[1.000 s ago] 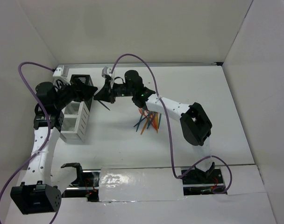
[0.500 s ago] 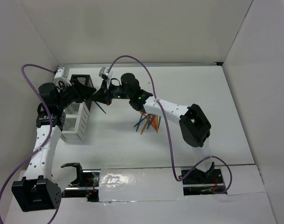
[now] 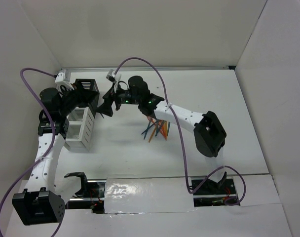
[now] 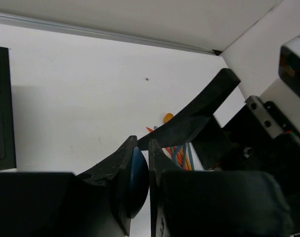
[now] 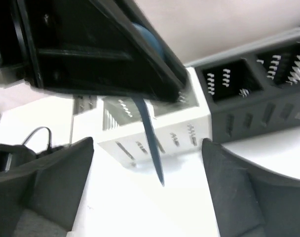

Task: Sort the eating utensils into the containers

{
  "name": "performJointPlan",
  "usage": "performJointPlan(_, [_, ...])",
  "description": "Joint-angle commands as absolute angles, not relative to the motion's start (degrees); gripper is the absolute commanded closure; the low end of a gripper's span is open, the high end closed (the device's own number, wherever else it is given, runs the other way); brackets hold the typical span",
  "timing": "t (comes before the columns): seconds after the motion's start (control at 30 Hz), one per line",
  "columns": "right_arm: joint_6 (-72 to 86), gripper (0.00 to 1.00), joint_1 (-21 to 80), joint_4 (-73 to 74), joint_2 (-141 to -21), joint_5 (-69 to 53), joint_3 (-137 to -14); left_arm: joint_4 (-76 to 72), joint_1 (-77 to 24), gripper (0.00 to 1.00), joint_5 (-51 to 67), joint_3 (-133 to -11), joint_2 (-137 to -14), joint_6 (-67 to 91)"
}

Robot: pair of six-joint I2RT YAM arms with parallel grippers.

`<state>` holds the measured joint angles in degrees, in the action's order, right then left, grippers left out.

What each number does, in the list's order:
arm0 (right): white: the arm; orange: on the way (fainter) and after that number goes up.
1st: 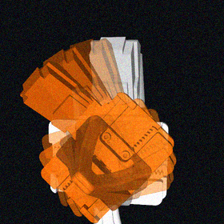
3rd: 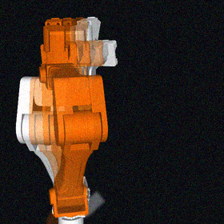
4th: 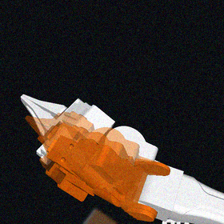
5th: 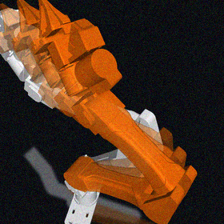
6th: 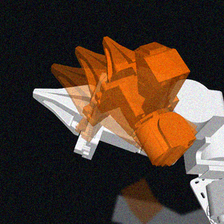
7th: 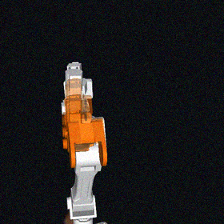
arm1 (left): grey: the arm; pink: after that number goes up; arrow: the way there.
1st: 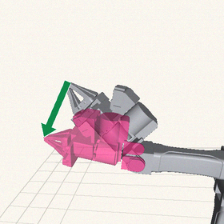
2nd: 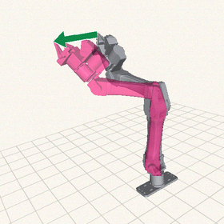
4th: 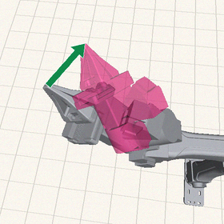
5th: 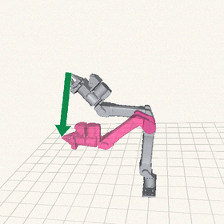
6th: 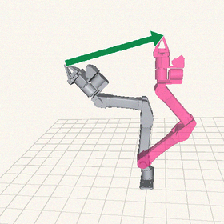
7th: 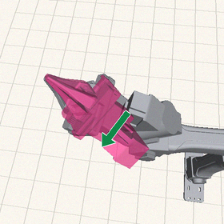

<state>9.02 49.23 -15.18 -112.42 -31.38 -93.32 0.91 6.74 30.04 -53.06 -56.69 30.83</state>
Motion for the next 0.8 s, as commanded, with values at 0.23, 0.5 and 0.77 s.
performJointPlan(0.23, [10.0, 0.0, 31.1, -10.1, -86.6, -17.0, -76.1, -3.9, 6.9, 0.77, 15.4, -66.8, -64.3, 24.4])
performJointPlan(0.5, [9.6, 0.0, 27.2, -9.0, -80.7, -5.6, -62.8, -16.1, 11.0, 0.76, 14.4, -72.9, -78.6, 21.3])
performJointPlan(0.77, [13.0, 0.0, 27.5, -11.1, -82.1, 2.6, -55.6, -26.1, 12.2, 0.75, 14.8, -77.2, -90.1, 18.5])
